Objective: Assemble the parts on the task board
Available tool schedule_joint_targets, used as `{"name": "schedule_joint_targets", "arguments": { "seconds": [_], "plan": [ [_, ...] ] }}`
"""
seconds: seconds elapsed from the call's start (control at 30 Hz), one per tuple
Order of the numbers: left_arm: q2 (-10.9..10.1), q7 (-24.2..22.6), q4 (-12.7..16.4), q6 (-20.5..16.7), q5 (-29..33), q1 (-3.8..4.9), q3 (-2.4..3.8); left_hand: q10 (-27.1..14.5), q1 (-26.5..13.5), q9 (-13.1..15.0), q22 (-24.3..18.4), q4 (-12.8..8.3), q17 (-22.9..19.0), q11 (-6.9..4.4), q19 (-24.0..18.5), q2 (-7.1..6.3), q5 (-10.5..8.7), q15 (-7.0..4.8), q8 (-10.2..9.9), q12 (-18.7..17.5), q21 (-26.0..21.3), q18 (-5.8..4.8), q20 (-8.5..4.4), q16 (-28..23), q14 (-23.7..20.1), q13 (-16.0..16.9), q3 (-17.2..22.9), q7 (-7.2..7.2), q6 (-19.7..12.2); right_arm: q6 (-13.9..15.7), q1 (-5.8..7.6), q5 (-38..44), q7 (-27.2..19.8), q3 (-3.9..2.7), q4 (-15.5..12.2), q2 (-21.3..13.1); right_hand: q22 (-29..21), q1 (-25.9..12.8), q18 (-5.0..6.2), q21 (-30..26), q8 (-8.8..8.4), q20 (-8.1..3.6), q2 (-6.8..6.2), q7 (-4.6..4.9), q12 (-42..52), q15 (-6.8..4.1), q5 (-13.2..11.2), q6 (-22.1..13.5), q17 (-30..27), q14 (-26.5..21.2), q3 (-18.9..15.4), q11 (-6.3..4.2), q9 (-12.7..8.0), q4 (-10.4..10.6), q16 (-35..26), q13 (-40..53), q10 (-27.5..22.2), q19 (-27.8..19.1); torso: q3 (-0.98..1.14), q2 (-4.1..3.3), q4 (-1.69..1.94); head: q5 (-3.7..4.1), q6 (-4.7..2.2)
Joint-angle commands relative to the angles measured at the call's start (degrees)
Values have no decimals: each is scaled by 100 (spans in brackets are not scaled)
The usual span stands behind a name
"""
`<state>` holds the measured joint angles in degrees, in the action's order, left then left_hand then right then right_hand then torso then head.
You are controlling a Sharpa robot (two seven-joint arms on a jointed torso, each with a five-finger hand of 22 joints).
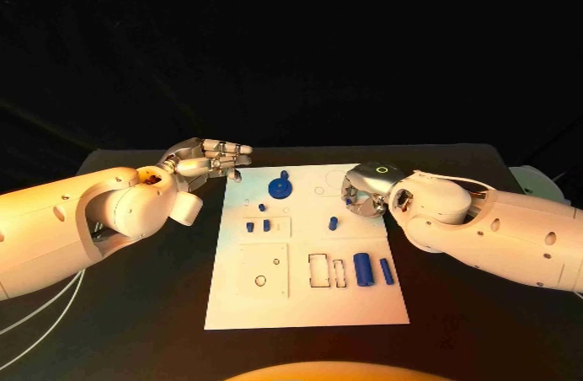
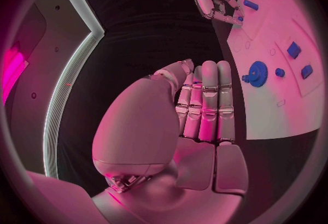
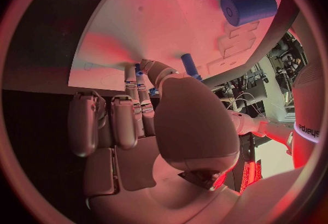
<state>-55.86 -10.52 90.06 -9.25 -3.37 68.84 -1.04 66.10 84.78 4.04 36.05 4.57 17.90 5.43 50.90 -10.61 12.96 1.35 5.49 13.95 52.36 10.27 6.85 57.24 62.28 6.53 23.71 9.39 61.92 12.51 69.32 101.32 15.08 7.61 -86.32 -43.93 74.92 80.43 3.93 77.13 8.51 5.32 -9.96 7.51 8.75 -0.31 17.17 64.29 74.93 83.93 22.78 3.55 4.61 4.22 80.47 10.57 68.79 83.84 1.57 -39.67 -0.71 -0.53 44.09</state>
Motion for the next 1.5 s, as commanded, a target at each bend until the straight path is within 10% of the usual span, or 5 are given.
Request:
{"name": "schedule_joint_targets", "arguments": {
  "seconds": [0.03,0.53,1.5],
  "plan": [
    [3,-32,26,161,27,0,3,-43,-9,-8,6,-35,6,-6,45,43,-30,-1,20,13,34,32,8,30,36,6,-10,-20,-29,-154,-39,93,56,14,15,31,904,-12,-112,45,20,-13,58,-11,-18,-59,-33,52,181,362,58,-3,12,-15,29,-8,66,67,2,2,-4,-7,26],
    [0,7,22,136,17,1,3,-102,-11,-11,6,-59,10,6,50,58,-25,5,17,19,34,29,6,31,20,3,-12,-11,-43,-176,-87,423,244,13,39,84,1021,44,-154,240,50,-47,156,-42,-55,-90,-199,204,211,367,365,-36,73,-240,74,-31,164,145,-2,10,-3,11,65],
    [-3,157,-41,177,-107,2,3,-207,-18,-15,39,-136,55,30,118,96,-22,8,10,63,97,28,-1,130,124,-3,-6,23,-79,929,-85,449,118,-40,-338,-170,1137,-48,-200,453,48,-61,165,-47,-93,-100,-314,276,190,365,577,-46,129,-425,84,-38,252,238,-2,14,-7,50,43]
  ]
}}
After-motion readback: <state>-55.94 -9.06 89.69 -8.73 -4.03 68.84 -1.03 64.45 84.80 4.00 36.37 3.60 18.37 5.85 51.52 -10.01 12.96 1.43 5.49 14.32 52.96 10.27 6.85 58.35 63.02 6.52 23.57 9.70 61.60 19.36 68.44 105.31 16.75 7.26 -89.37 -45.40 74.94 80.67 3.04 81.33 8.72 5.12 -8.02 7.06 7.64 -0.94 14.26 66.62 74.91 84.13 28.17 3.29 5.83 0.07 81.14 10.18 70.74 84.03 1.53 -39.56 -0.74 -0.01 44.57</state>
